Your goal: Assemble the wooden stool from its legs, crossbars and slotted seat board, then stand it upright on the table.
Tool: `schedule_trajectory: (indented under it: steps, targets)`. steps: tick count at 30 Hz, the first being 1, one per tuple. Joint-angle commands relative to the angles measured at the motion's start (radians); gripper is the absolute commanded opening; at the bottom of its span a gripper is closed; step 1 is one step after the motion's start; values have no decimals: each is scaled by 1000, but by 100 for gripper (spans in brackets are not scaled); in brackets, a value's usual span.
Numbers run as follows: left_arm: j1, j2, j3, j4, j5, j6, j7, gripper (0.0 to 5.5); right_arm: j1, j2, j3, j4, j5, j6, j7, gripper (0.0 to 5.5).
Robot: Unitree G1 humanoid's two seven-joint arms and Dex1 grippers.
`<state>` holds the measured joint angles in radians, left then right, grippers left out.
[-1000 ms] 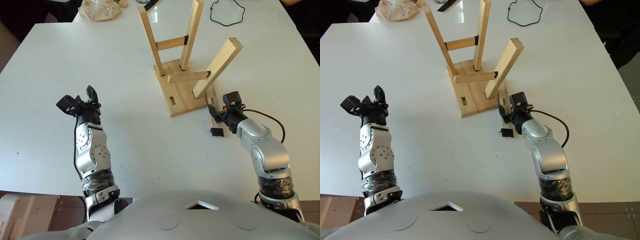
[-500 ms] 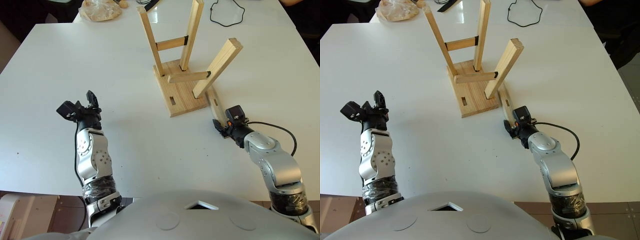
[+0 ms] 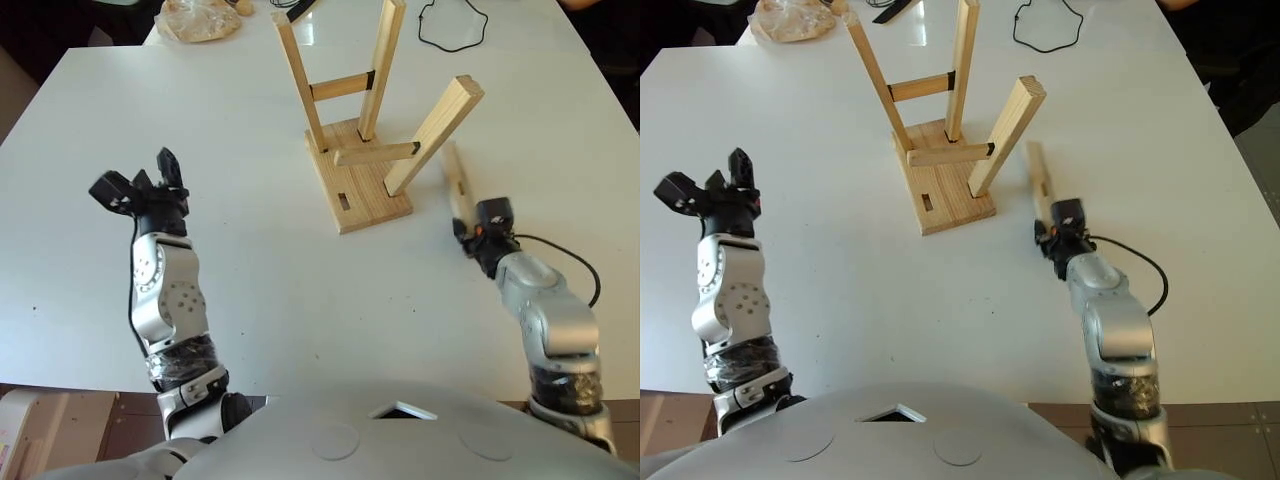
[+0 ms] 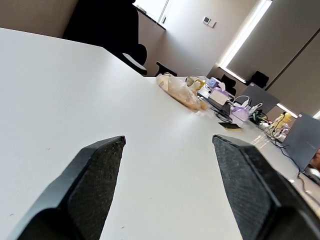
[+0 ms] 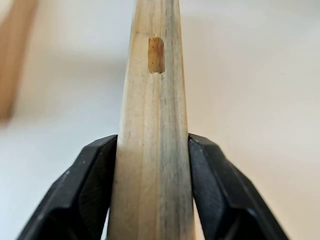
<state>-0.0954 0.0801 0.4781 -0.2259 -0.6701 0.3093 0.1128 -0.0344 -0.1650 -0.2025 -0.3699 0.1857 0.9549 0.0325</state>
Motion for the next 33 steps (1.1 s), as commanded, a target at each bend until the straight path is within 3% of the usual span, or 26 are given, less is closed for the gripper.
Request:
schedule_trajectory:
  steps: [1,3,6,10,18,33]
  targets:
    - [-182,82,48,-60,-303,144,-27,323,-453,37,-411,319,333,-105,-53,211]
    - [-249,120,45,-96,-457,197,-75,354,-657,-5,-496,368,539,-93,43,211]
    - [-303,161,14,-186,-669,252,-155,401,-787,-62,-420,232,792,28,270,211]
    - [-361,171,-45,-238,-874,307,-156,448,-791,-136,-300,99,1040,181,467,211]
    - [-409,264,-199,-316,-1125,393,-226,453,-721,-306,-105,49,1101,233,744,211]
    - [-467,429,-281,-279,-1208,430,-304,453,-570,-452,15,-22,1026,125,907,211]
